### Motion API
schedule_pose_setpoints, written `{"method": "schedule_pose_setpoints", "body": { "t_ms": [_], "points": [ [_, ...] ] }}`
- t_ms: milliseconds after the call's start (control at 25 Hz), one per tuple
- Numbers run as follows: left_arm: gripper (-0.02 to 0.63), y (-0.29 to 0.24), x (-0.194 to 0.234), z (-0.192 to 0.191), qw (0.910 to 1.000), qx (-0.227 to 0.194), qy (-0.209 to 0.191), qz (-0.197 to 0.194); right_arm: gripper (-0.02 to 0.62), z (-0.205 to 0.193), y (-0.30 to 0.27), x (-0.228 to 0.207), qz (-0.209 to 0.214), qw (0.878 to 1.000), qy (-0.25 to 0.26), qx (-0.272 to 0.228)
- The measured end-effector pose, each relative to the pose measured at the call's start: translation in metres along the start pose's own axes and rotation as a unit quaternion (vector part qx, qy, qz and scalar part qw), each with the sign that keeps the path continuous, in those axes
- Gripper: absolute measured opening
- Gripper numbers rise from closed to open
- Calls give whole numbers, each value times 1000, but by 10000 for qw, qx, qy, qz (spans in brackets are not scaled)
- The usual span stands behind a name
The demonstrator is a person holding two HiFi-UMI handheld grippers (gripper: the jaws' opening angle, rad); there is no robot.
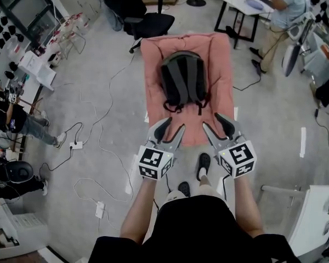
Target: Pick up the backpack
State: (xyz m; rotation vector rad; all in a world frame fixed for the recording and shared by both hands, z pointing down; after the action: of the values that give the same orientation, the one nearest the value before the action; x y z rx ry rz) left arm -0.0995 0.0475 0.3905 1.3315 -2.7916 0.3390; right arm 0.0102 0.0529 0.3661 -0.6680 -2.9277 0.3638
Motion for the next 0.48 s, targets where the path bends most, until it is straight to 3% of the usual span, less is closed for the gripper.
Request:
{"method": "schedule_pose_setpoints", "body": {
  "t_ms": [480],
  "points": [
    [181,-90,45,37,9994,112,-171,274,178,26,-75,-82,307,9992,-57,-236]
  ]
}}
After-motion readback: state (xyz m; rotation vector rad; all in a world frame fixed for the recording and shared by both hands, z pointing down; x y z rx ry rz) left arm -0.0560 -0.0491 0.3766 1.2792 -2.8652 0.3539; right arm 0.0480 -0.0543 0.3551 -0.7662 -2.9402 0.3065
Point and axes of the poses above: the fingertips, and each gripper's own axes: y backward along the fingers, x to its left, z out of its top, the point moved 1 cm from there along y, backward along the fingers, and after that the axes turned 12 degrees about -z, right-handed, at the moved point
